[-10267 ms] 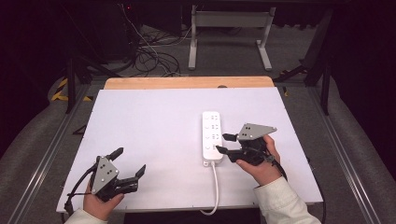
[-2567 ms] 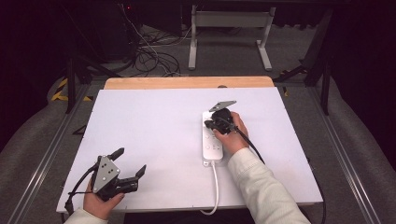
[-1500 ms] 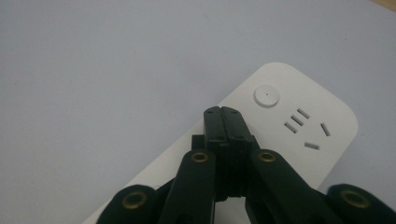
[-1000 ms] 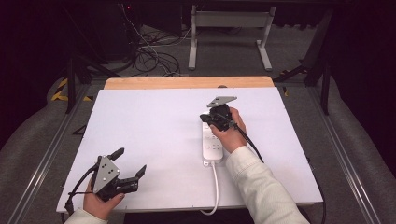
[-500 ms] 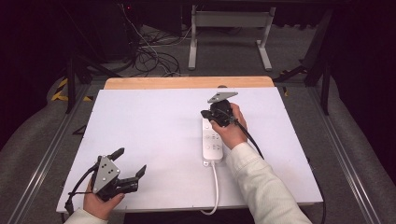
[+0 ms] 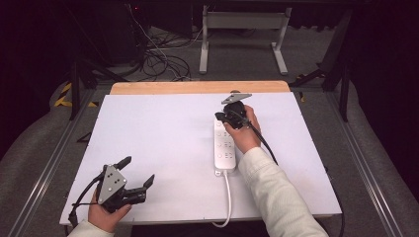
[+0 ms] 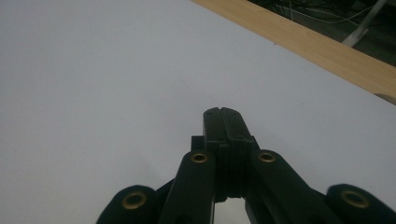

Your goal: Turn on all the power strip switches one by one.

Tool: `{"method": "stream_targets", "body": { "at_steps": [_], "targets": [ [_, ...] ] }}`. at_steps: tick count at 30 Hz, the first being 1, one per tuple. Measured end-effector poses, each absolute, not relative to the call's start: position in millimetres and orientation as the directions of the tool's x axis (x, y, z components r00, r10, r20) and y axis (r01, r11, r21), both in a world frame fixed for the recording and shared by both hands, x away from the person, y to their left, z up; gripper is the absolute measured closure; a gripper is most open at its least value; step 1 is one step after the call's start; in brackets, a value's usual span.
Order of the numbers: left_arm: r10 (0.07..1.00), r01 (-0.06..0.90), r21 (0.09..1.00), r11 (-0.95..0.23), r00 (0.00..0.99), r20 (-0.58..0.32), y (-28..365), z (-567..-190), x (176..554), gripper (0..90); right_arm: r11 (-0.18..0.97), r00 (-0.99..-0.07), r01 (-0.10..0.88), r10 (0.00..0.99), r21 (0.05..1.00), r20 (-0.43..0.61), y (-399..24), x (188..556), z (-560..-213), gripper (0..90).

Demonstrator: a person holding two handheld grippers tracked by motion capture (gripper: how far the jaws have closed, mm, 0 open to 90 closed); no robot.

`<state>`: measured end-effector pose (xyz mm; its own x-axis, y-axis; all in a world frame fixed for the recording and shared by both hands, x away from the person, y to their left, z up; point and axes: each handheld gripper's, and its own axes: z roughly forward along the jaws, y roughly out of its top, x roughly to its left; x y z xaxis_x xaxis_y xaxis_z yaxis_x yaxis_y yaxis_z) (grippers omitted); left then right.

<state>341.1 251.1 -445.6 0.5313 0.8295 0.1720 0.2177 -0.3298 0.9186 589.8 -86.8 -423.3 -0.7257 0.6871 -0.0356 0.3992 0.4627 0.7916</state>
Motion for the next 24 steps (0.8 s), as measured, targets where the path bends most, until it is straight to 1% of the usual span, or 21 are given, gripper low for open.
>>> {"method": "stream_targets", "body": {
  "at_steps": [10,24],
  "targets": [
    [0.831,0.219,0.918,-0.330,0.529,0.172,251.8,-446.0,341.6,12.3,0.469,-0.707,0.455,0.707,0.757,-0.013,-89.1,603.6,-440.8,90.0],
    [0.831,0.221,0.918,-0.330,0.529,0.171,251.4,-446.0,341.6,12.3,0.515,-0.717,0.469,0.696,0.717,-0.031,-83.2,604.8,-451.5,90.0]
  ]
}}
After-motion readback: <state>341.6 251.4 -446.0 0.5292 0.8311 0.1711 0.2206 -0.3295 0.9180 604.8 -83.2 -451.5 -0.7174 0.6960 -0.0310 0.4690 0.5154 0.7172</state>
